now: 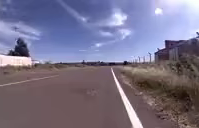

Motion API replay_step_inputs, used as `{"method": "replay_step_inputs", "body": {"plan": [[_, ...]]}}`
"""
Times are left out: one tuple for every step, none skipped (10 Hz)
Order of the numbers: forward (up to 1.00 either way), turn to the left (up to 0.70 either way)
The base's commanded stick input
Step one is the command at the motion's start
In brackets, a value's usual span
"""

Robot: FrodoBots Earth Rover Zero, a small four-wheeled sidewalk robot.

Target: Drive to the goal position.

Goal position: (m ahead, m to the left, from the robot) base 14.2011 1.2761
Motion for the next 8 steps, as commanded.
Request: {"method": "replay_step_inputs", "body": {"plan": [[1.0,0.0],[1.0,0.0],[1.0,0.0],[1.0,0.0],[1.0,0.0],[1.0,0.0],[1.0,0.0],[1.0,0.0]]}}
